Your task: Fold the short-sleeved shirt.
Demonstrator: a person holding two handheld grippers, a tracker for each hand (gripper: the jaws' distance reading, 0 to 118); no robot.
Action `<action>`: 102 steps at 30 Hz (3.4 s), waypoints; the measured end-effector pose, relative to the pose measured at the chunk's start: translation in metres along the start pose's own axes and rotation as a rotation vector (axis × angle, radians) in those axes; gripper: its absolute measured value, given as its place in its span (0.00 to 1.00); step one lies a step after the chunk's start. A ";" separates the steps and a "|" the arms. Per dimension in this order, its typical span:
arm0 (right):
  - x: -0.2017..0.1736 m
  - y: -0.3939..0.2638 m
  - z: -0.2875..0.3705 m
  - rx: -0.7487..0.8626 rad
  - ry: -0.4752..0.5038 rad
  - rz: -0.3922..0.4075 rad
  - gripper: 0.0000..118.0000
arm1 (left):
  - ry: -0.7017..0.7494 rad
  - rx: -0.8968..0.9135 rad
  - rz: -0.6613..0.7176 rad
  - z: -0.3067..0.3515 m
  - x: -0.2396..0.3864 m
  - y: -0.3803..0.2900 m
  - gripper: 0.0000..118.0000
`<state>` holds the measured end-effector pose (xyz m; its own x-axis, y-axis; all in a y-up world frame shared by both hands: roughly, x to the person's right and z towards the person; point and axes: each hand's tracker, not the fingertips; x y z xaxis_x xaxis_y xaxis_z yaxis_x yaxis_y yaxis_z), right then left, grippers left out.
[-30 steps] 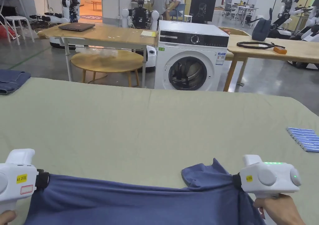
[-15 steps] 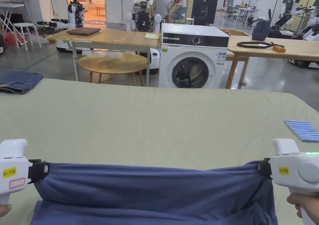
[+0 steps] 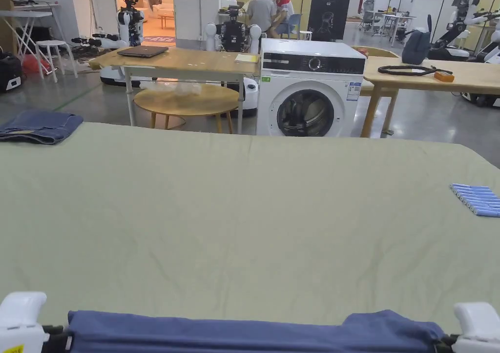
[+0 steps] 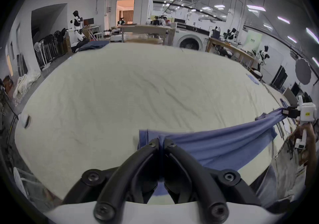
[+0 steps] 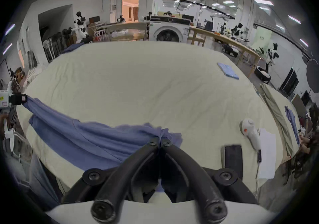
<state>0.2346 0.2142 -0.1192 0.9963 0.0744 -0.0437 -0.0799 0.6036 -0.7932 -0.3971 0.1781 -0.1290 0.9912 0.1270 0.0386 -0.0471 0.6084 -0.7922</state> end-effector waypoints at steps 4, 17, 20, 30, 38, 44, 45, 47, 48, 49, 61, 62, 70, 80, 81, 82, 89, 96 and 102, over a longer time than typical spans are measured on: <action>0.002 -0.025 -0.025 -0.070 -0.005 -0.005 0.00 | 0.027 -0.086 -0.007 -0.020 0.003 -0.029 0.00; 0.005 -0.027 -0.027 -0.042 -0.064 -0.003 0.00 | 0.052 -0.056 0.042 -0.020 0.009 -0.016 0.00; 0.002 -0.015 -0.004 0.044 -0.108 0.000 0.17 | 0.061 0.043 0.032 -0.007 0.015 -0.004 0.03; -0.039 0.021 0.018 0.424 -0.110 -0.124 0.66 | 0.045 0.369 0.006 0.007 0.067 0.034 0.39; -0.105 0.039 0.027 0.744 -0.102 -0.144 0.63 | 0.144 0.641 -0.088 0.022 0.117 0.049 0.39; -0.126 0.050 0.027 0.762 -0.073 -0.154 0.07 | 0.159 0.684 -0.112 0.032 0.127 0.052 0.09; -0.127 0.051 0.027 0.764 -0.073 -0.154 0.01 | 0.158 0.686 -0.108 0.035 0.127 0.051 0.02; -0.130 0.051 0.026 0.764 -0.069 -0.152 0.00 | 0.153 0.663 -0.085 0.042 0.119 0.051 0.00; -0.130 0.051 0.026 0.764 -0.066 -0.153 0.00 | 0.132 0.625 -0.070 0.044 0.114 0.050 0.00; -0.131 0.052 0.025 0.759 -0.060 -0.153 0.00 | 0.125 0.602 -0.051 0.046 0.107 0.047 0.00; -0.140 0.053 0.014 0.720 -0.035 -0.109 0.00 | -0.210 0.141 0.256 0.015 -0.035 0.017 0.00; -0.140 0.053 0.012 0.715 -0.033 -0.107 0.00 | -0.216 0.122 0.290 0.010 -0.047 0.016 0.00; -0.143 0.053 0.004 0.675 -0.025 -0.086 0.00 | -0.462 -0.100 0.421 -0.033 -0.091 0.009 0.45; -0.143 0.050 -0.001 0.645 -0.023 -0.093 0.00 | -0.745 -0.166 0.622 -0.069 -0.063 -0.017 0.63; -0.143 0.049 -0.001 0.643 -0.023 -0.090 0.00 | -0.747 -0.160 0.609 -0.071 -0.057 -0.017 0.63; -0.143 0.049 -0.002 0.641 -0.023 -0.088 0.00 | -0.743 -0.161 0.601 -0.072 -0.053 -0.017 0.63; -0.145 0.046 -0.006 0.622 -0.011 -0.083 0.00 | -0.588 -0.152 0.544 -0.070 -0.030 -0.016 0.10; -0.141 0.047 -0.006 0.616 -0.007 -0.082 0.00 | -0.520 -0.088 0.463 -0.045 -0.038 0.003 0.03; -0.134 0.050 -0.004 0.623 -0.011 -0.086 0.00 | -0.460 -0.020 0.386 -0.018 -0.045 0.034 0.03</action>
<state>0.0976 0.2317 -0.1551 0.9999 0.0109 0.0131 -0.0066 0.9569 -0.2904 -0.4410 0.1789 -0.1684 0.7473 0.6645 0.0016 -0.3865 0.4367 -0.8123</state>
